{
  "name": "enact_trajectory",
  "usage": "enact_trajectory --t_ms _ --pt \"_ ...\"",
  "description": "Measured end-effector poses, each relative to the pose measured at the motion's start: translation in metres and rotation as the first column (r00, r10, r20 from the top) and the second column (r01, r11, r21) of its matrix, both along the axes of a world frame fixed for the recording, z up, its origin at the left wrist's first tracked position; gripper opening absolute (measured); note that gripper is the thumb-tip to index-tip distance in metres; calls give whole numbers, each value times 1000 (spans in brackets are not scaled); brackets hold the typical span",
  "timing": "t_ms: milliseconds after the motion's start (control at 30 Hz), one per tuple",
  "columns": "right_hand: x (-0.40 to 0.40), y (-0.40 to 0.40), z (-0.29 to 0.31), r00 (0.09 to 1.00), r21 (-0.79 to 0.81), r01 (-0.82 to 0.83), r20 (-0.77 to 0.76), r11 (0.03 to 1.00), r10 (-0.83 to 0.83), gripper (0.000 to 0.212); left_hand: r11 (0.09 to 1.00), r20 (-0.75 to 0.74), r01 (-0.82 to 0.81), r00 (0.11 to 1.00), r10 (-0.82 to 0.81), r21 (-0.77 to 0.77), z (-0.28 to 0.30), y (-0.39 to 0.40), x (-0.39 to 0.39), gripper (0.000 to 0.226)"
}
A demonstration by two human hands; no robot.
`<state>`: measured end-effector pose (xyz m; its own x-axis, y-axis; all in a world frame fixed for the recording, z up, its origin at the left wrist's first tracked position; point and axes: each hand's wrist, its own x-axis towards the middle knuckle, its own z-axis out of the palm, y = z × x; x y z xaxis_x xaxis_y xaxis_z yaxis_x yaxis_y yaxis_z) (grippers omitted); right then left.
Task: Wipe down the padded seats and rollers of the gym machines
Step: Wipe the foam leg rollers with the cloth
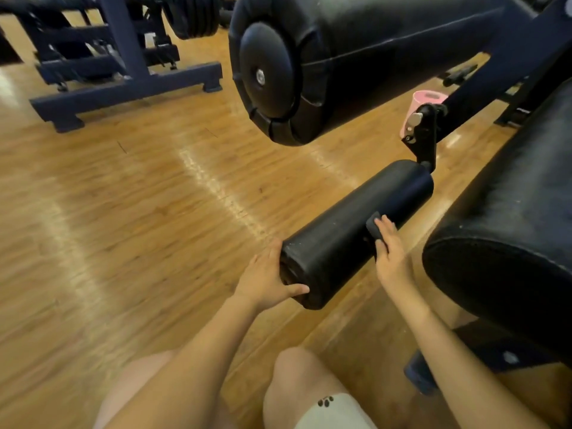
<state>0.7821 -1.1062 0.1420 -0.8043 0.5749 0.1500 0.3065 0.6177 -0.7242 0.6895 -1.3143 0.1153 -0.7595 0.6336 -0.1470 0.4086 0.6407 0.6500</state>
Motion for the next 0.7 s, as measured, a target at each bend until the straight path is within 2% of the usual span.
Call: enact_trajectory --t_ms 100,167,300,367,433,500,567,633,700 --pt "-33 4 -13 994 100 9 112 995 -20 42 993 114 -27 993 14 111 -4 0 -1 106" --pt "-41 -15 -20 994 188 -29 106 982 9 40 991 161 -30 987 8 132 -6 1 -3 116" --pt "-24 -67 -25 948 302 -317 69 899 311 40 996 140 -25 990 13 85 -11 3 -2 131" --pt "-20 -63 -23 924 302 -378 75 875 374 41 997 109 -19 994 12 69 -12 5 0 131" --pt "-30 -46 -18 944 249 -330 96 910 316 37 997 113 -31 993 23 69 -14 6 2 133" --pt "-49 -32 -9 979 198 -189 118 962 168 33 996 127 -43 991 33 82 -15 6 4 135" --pt "-63 -39 -2 984 270 -122 161 955 80 32 994 139 -56 989 42 97 -13 5 5 136" --pt "-64 -63 1 966 372 -225 207 901 156 31 995 153 -53 987 39 89 -14 6 5 136" --pt "-53 -87 -1 924 373 -377 219 848 314 32 996 157 -43 987 30 82 -14 7 5 130"
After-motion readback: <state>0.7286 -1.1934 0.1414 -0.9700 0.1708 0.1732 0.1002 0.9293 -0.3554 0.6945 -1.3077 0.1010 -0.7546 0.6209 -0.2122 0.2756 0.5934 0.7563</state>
